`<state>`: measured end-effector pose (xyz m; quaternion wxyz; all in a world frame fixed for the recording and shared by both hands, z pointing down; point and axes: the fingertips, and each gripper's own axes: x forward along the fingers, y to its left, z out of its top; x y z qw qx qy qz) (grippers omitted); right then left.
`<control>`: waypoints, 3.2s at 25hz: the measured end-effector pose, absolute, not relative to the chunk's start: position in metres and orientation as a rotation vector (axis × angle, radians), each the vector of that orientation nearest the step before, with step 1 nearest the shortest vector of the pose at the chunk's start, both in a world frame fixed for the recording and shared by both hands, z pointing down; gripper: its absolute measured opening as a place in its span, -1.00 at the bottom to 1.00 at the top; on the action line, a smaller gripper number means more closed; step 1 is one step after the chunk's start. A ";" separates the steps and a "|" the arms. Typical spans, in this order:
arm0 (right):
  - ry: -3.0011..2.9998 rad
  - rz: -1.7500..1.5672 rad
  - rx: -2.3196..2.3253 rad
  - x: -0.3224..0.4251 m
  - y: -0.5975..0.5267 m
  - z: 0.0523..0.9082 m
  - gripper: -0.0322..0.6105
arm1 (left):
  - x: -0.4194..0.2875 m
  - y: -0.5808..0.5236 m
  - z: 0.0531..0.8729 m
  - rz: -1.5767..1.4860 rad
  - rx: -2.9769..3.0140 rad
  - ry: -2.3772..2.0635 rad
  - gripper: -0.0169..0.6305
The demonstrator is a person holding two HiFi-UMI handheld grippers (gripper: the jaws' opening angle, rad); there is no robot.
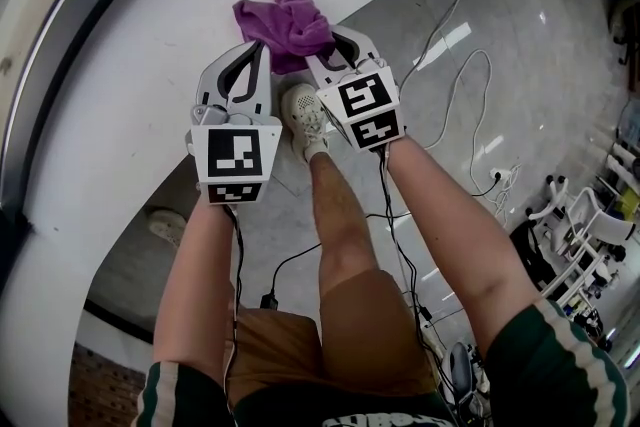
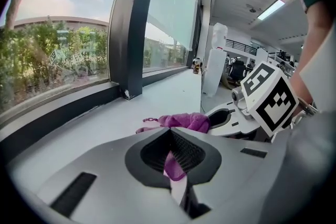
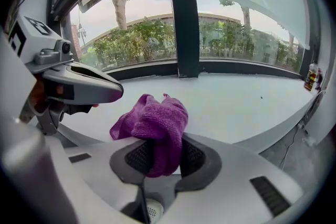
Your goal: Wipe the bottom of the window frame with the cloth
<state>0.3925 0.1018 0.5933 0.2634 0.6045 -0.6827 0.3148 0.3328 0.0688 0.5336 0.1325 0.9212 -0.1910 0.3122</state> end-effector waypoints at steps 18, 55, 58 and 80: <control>-1.870 0.811 1.504 0.339 0.102 0.592 -0.58 | 0.273 0.062 0.519 0.922 2.651 -0.606 -0.92; -1.950 0.748 1.269 0.179 0.099 0.590 -0.58 | 0.082 0.059 0.504 0.866 2.434 -0.923 -0.92; -1.957 0.745 1.223 0.148 0.103 0.590 -0.58 | 0.055 0.064 0.503 0.849 2.407 -0.957 -0.92; -1.994 0.691 1.061 0.019 0.104 0.586 -0.58 | -0.081 0.067 0.488 0.748 2.291 -1.162 -0.92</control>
